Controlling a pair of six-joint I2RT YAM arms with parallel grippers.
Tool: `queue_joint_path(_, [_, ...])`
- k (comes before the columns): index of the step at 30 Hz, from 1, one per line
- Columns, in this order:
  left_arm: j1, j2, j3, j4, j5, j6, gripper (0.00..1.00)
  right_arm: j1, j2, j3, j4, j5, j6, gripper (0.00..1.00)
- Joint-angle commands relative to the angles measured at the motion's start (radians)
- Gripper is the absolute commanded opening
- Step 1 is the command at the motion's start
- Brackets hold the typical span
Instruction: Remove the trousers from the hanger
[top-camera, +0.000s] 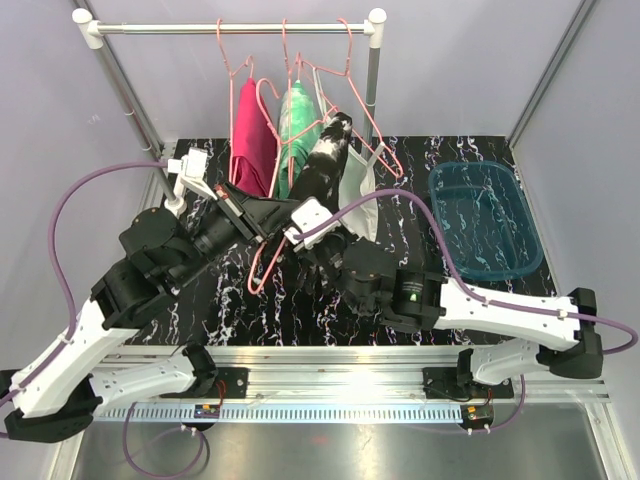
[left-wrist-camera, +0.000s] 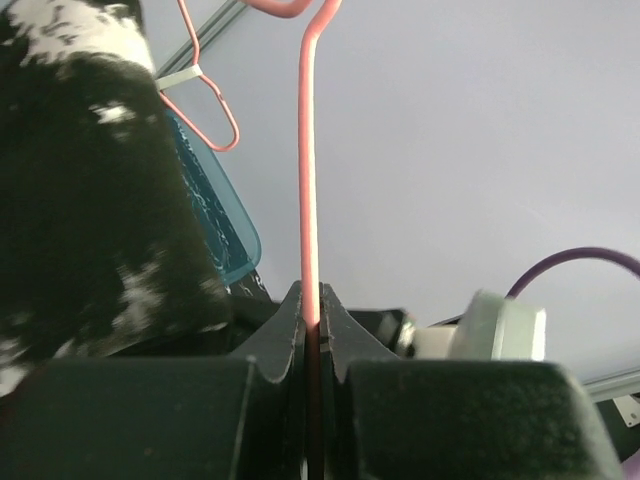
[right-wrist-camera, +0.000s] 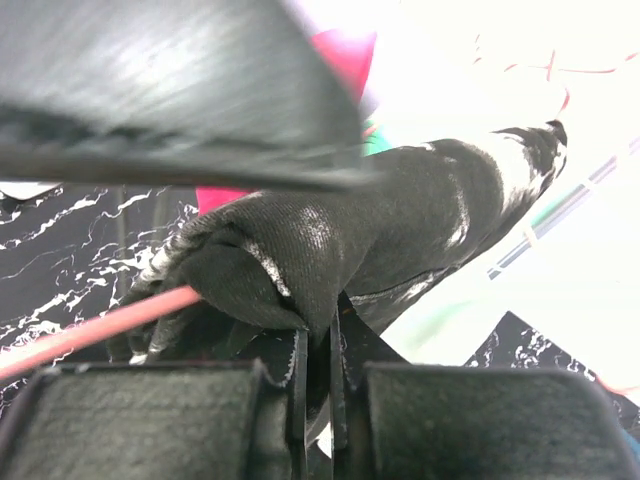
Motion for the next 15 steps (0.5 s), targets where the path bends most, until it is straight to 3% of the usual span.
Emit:
queue_joint_path(1, [-0.008,-0.068,-0.037,0.116,0.021,0.034,0.00,-0.021,-0.098,0.070,0.060,0.018,-0.047,0.00])
queue_joint_path(8, [-0.008,-0.183,-0.187,0.024,-0.066,0.043,0.00,-0.021,-0.115,0.200,-0.026,0.059,-0.160,0.00])
queue_joint_path(15, [-0.008,-0.216,-0.275,-0.023,0.002,0.063,0.00,-0.021,-0.118,0.328,-0.097,0.088,-0.232,0.00])
